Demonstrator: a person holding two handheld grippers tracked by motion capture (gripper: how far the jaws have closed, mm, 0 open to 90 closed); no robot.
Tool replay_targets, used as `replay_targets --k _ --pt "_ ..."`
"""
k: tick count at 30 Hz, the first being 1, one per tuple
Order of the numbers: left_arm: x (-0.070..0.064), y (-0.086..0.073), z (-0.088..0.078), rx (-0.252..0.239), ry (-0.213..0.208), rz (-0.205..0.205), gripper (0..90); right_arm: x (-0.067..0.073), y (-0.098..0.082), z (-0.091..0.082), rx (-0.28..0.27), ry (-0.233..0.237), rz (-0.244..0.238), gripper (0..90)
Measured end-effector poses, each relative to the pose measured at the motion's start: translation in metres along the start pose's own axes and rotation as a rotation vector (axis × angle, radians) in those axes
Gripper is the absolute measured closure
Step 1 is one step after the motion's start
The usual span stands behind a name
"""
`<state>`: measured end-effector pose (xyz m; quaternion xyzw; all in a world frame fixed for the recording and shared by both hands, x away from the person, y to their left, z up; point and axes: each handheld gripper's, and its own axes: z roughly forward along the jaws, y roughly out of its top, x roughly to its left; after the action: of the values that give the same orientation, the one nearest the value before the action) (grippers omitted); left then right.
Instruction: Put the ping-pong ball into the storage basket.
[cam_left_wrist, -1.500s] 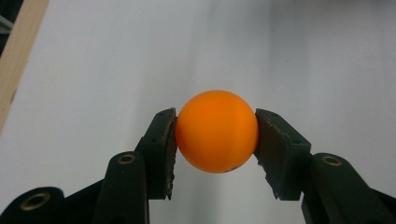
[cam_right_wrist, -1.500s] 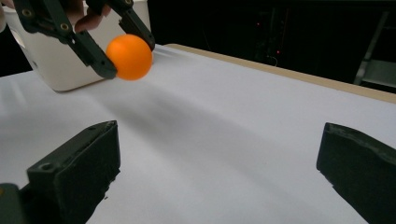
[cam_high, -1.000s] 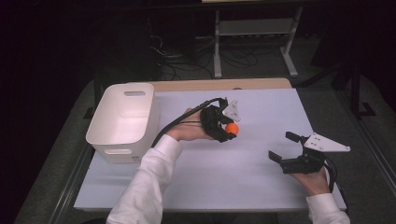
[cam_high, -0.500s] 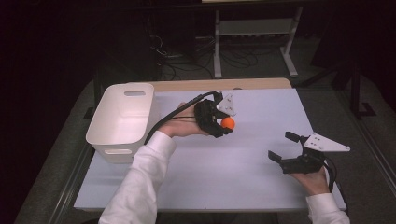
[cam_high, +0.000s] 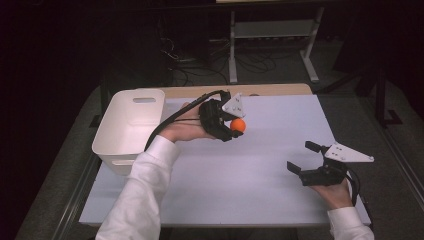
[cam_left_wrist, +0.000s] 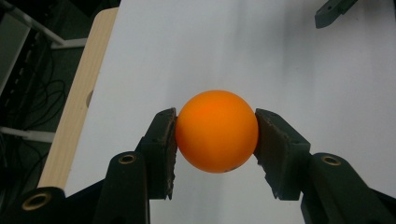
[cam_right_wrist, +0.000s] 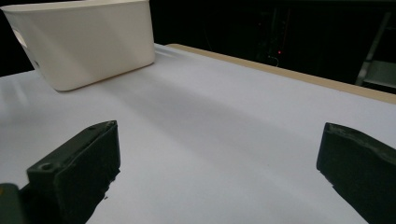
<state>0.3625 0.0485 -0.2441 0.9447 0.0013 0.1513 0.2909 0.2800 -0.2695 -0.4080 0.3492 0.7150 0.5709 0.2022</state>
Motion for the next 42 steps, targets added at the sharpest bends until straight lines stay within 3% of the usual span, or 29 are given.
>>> replay_targets --k 12,15,32,42 --pt "0.004 0.006 -0.024 0.022 0.033 0.024 50.6 0.0 0.0 0.0 0.006 0.0 0.0 0.0" --pt "0.003 0.005 -0.026 0.014 0.038 0.011 50.6 0.0 0.0 0.0 0.007 0.001 -0.001 0.0" --pt "0.005 -0.011 -0.05 0.04 0.076 -0.004 50.6 0.001 0.0 0.0 0.009 -0.001 0.001 0.0" --pt "0.008 -0.034 -0.063 0.065 0.087 -0.059 50.6 0.001 0.0 0.001 0.005 -0.001 -0.005 0.0"
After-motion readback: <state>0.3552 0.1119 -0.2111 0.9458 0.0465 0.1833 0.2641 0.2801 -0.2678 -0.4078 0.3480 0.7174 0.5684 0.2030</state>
